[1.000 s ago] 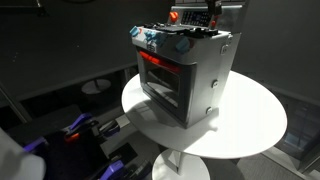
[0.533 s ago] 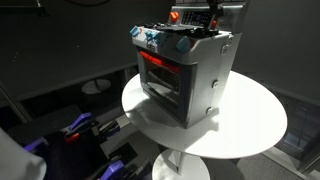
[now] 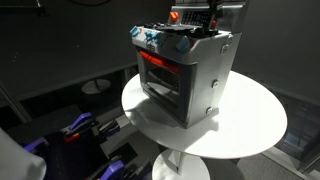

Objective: Push the top right button of the toy stove

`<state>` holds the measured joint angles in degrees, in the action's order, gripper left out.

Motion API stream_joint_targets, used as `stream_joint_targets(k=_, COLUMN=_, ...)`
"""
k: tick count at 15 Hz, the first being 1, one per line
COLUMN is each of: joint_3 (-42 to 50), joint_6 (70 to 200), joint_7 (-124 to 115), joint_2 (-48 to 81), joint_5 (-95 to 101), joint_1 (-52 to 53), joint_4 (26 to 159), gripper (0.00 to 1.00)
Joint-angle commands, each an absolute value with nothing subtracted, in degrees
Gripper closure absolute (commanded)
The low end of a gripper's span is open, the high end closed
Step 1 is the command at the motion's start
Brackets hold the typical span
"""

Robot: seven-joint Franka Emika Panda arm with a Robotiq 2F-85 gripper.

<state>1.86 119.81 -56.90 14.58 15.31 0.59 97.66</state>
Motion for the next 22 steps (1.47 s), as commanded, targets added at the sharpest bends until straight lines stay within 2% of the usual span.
stream_joint_targets(k=1, joint_3=2.6, joint_6=116.2, joint_7=-54.2, joint_2=10.9, joint_5=12.4, joint_1=0.9, joint_4=98.3, gripper=0.0)
stream_joint_targets(k=11, joint_3=1.6, joint_6=96.7, joint_7=-42.7, joint_2=2.3, joint_5=9.4, joint_1=0.3, joint_4=98.5, gripper=0.0)
stream_joint_targets(k=22, joint_3=1.6, joint_6=93.5, joint_7=-17.7, joint_2=-10.6, joint_5=2.9, joint_1=-0.6, joint_4=108.5, gripper=0.0)
